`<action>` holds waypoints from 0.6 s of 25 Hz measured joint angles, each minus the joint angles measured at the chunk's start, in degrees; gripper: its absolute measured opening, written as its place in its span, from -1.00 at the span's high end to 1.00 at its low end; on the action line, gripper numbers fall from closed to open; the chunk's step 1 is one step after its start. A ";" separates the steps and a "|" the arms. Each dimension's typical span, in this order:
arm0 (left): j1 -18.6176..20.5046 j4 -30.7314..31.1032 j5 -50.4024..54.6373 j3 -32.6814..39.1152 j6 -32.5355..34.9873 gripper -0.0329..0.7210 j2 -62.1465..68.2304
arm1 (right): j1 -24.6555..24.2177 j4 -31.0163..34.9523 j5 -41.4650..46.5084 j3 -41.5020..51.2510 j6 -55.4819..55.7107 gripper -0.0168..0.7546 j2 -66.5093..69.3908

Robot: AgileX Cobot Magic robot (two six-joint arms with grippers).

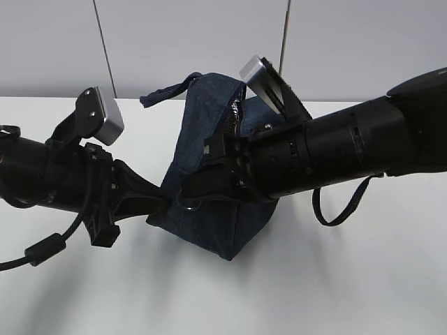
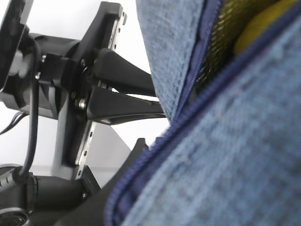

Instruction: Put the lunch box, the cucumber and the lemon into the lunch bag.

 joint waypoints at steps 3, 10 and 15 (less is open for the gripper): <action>0.00 -0.08 1.06 0.00 0.00 0.93 0.23 | -0.03 -1.18 1.18 0.00 0.00 0.96 -0.21; 0.00 0.12 0.80 0.00 -4.68 0.94 0.23 | -0.03 -1.91 3.00 0.00 0.00 0.90 -0.23; -0.04 0.60 -2.58 0.00 -7.63 0.94 0.23 | -0.03 -1.42 5.52 0.00 -0.12 0.47 -0.83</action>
